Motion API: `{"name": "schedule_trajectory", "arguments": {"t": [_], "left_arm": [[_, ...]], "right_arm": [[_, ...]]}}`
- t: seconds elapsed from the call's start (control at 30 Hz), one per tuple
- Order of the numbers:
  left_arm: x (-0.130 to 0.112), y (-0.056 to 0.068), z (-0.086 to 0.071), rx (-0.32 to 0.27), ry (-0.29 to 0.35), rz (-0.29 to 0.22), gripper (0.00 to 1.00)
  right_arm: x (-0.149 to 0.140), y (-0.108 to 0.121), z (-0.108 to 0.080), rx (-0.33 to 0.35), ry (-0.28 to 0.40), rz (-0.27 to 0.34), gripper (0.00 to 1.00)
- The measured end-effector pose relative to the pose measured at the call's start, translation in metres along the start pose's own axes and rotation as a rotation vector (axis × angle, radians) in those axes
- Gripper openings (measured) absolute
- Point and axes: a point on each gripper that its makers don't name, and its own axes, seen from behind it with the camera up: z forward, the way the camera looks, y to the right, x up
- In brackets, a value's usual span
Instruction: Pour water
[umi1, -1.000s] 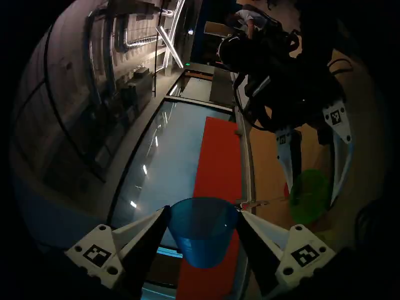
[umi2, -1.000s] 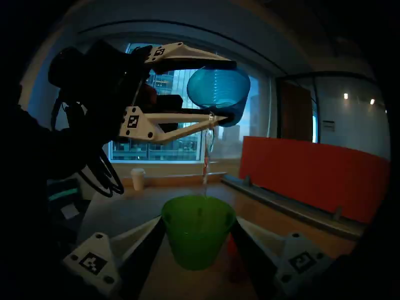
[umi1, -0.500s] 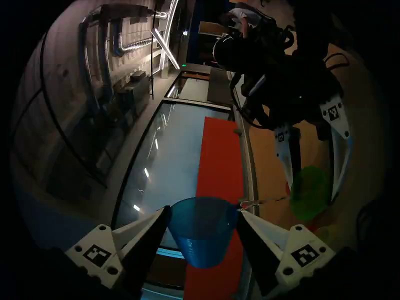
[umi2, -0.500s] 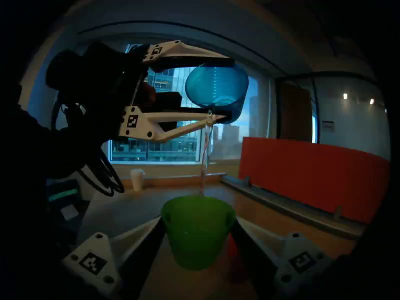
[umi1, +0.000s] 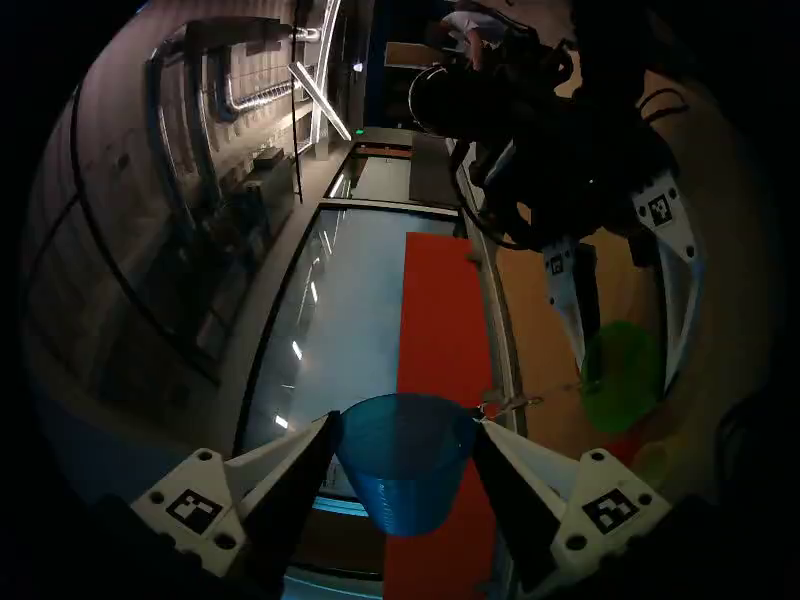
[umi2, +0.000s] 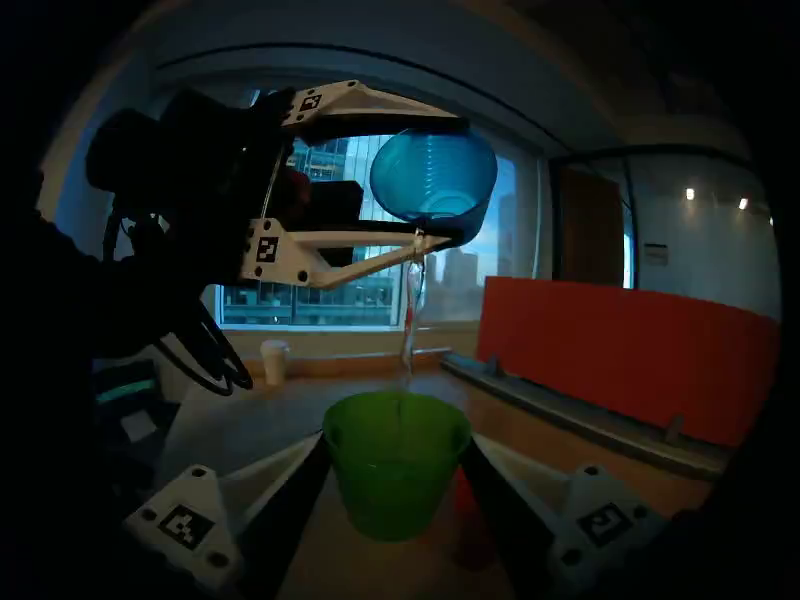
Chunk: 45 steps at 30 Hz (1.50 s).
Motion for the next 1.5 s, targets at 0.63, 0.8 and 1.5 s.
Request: {"name": "schedule_trajectory", "arguments": {"t": [0.63,0.8,1.5], "left_arm": [[0.006,-0.007,0.0,0.018,-0.003,0.081,0.9],[0.011,-0.007,0.0,0.013,0.005,0.086,0.9],[0.022,-0.007,-0.007,0.026,0.014,0.152,0.9]], "right_arm": [[0.003,0.002,-0.001,-0.005,0.01,-0.002,0.9],[0.004,0.002,-0.002,-0.006,0.013,-0.001,0.9],[0.007,0.004,-0.004,-0.014,0.021,-0.003,0.9]]}}
